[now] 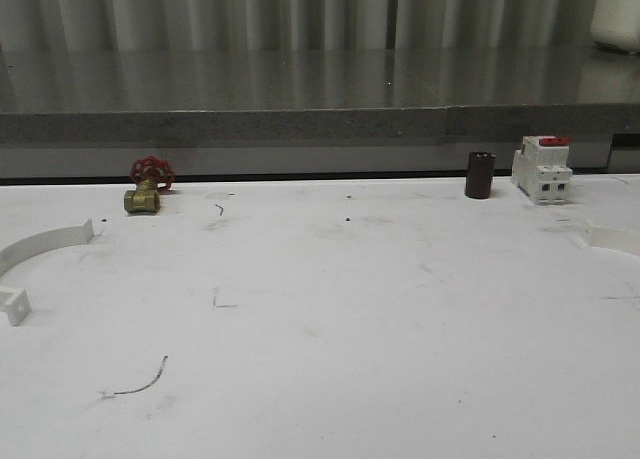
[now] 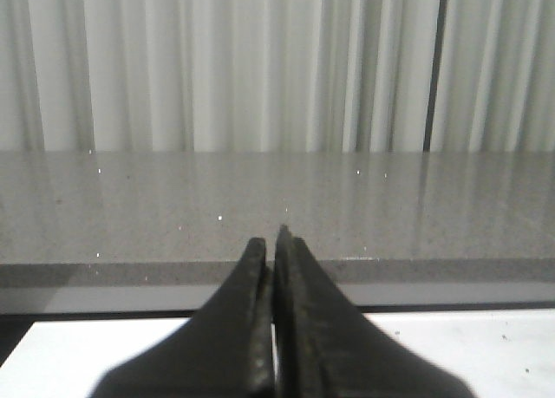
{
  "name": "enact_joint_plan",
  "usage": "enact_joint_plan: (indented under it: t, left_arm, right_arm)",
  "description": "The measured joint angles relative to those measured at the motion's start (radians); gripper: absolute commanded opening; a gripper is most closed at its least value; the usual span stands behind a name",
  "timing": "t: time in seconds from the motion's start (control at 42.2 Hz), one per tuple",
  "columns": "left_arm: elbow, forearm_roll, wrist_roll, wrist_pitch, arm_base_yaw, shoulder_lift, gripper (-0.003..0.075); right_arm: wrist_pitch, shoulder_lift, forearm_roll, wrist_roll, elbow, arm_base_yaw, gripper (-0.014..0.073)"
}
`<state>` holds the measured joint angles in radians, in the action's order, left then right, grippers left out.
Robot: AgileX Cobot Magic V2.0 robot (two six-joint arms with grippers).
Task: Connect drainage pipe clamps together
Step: 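Lower the left gripper toward the white half-ring clamp near it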
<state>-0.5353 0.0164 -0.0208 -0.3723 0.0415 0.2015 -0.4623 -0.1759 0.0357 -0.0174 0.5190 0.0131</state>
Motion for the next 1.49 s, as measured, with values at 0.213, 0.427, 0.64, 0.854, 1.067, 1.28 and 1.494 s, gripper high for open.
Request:
enact_joint_plan:
  t: [0.213, 0.427, 0.64, 0.854, 1.067, 1.28, 1.494]
  left_arm:
    - [-0.11, 0.0, 0.0, -0.154, 0.0, 0.166, -0.002]
    - [-0.057, 0.0, 0.0, -0.192, 0.0, 0.273, -0.002]
    - [-0.028, 0.0, 0.0, -0.193, 0.0, 0.33, -0.002]
    - [-0.028, 0.0, 0.0, -0.192, 0.0, 0.337, 0.0303]
    - [-0.031, 0.028, 0.0, -0.174, 0.0, 0.353, 0.0461]
    - [-0.186, 0.037, 0.0, -0.26, 0.0, 0.622, 0.0461]
    - [-0.327, 0.04, 0.0, -0.265, 0.0, 0.945, 0.0461]
  right_arm:
    - [-0.088, -0.164, -0.002, 0.0, 0.093, 0.0, -0.012]
    - [-0.167, -0.288, -0.002, 0.0, 0.093, 0.0, -0.012]
    - [-0.186, -0.335, -0.002, 0.0, 0.093, 0.0, -0.0117]
    - [-0.215, -0.335, -0.002, 0.0, 0.093, 0.0, 0.029]
    - [-0.224, -0.335, -0.002, 0.0, 0.093, 0.0, 0.0456]
    - [-0.225, -0.335, -0.002, 0.0, 0.093, 0.0, 0.0456]
    - [-0.227, -0.335, -0.002, 0.0, 0.093, 0.0, 0.0456]
